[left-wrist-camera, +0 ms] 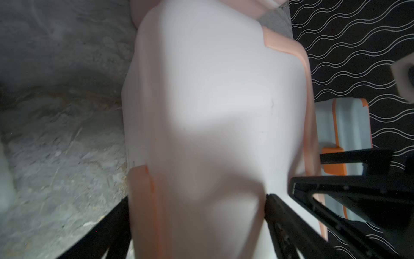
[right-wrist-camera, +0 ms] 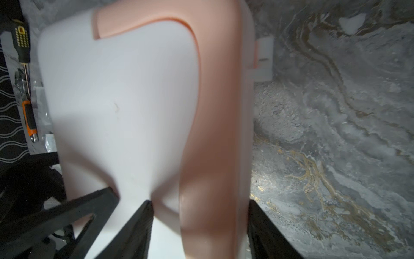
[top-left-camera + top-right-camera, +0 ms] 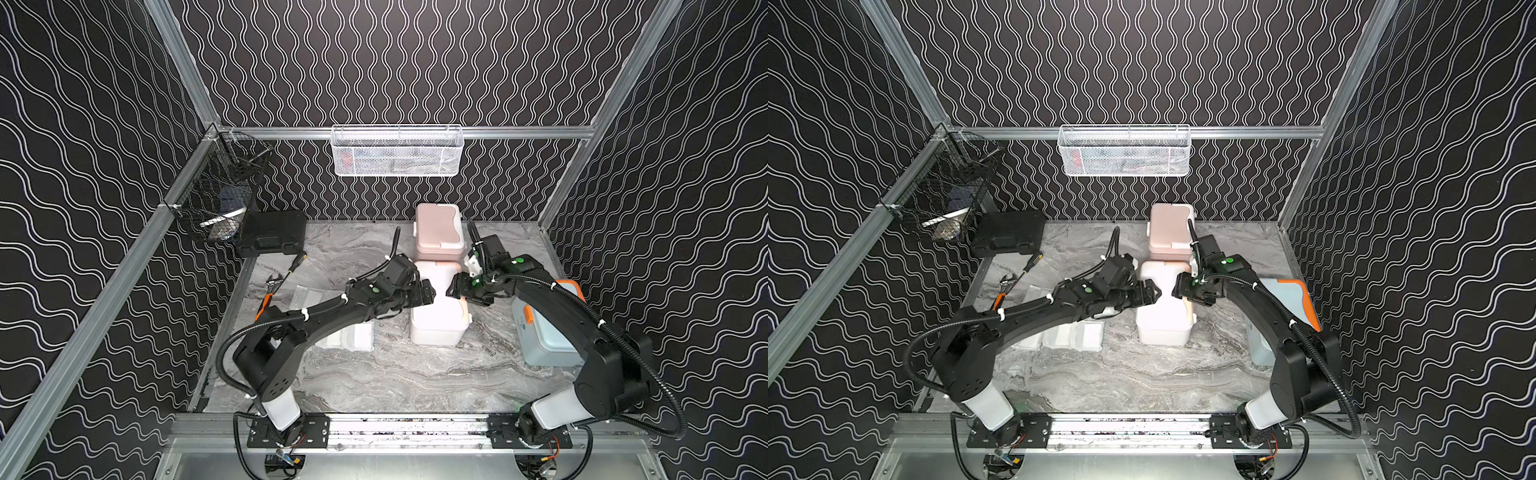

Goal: Open first aid kits and take out gauze
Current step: Move the first aid kit to the center of the board.

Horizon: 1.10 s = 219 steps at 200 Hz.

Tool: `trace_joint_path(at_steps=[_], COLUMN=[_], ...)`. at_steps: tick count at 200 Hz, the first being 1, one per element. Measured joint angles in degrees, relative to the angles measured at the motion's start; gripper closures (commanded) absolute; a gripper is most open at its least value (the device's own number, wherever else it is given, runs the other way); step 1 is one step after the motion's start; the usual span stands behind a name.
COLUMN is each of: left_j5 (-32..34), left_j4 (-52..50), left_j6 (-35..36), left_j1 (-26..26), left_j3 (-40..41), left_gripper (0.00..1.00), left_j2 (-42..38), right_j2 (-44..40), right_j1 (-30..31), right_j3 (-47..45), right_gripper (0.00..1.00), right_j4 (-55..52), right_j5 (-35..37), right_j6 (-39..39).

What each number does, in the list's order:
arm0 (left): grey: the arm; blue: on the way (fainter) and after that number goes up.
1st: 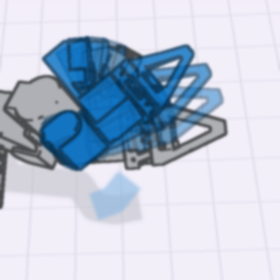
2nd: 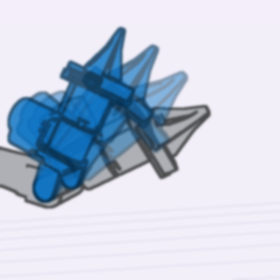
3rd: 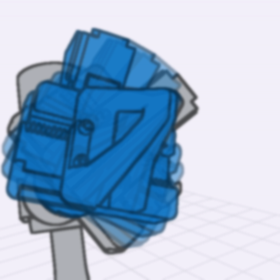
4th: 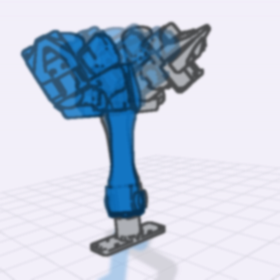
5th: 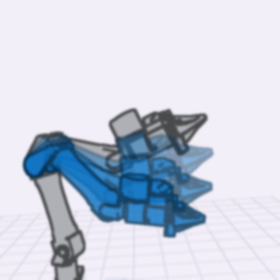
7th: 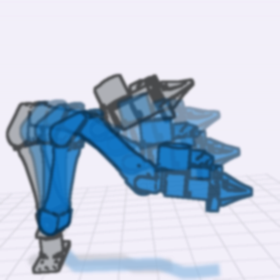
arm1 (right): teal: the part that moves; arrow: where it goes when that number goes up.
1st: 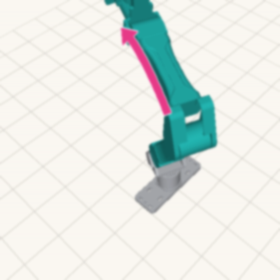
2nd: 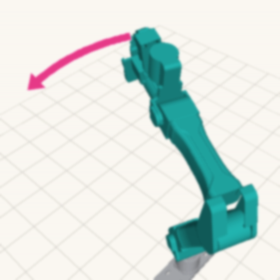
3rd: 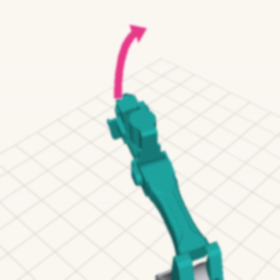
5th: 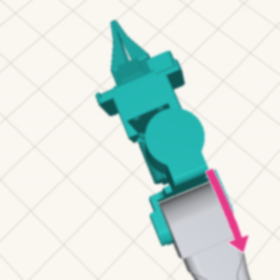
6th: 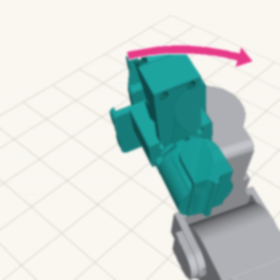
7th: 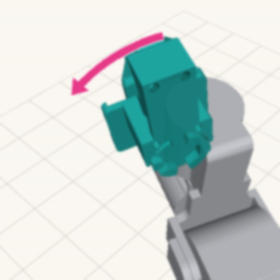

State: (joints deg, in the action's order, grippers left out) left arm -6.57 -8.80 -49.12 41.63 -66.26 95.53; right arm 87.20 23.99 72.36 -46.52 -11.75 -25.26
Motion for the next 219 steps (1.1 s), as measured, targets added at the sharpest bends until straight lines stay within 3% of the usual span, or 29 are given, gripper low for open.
trace_joint_path(at_steps=[44, 95, 136, 219], left_j5=[2.54, 0.70, -1.99, -10.86], left_j4=[-0.79, -2.16, 0.68, -4.50], left_j6=[-1.31, -0.02, 1.90, 7.34], left_j1=[-0.07, -4.42, -4.87, -7.54], left_j3=[1.88, -2.45, -3.32, -2.45], left_gripper=[0.11, 0.11, 0.05, 0.01], left_j2=[-2.08, 1.60, 3.15, -1.31], right_j2=[5.07, 10.10, 7.74, 1.53], right_j1=[2.03, 2.12, 2.97, 3.61], right_j3=[5.25, 11.02, 9.27, 7.17], right_gripper=[0.38, 0.36, 0.12, 0.00], right_j4=[-2.45, -1.05, -0.81, -1.01], right_j5=[1.11, 2.36, 4.68, 1.16], right_j6=[-0.15, 0.04, 0.42, 0.85])
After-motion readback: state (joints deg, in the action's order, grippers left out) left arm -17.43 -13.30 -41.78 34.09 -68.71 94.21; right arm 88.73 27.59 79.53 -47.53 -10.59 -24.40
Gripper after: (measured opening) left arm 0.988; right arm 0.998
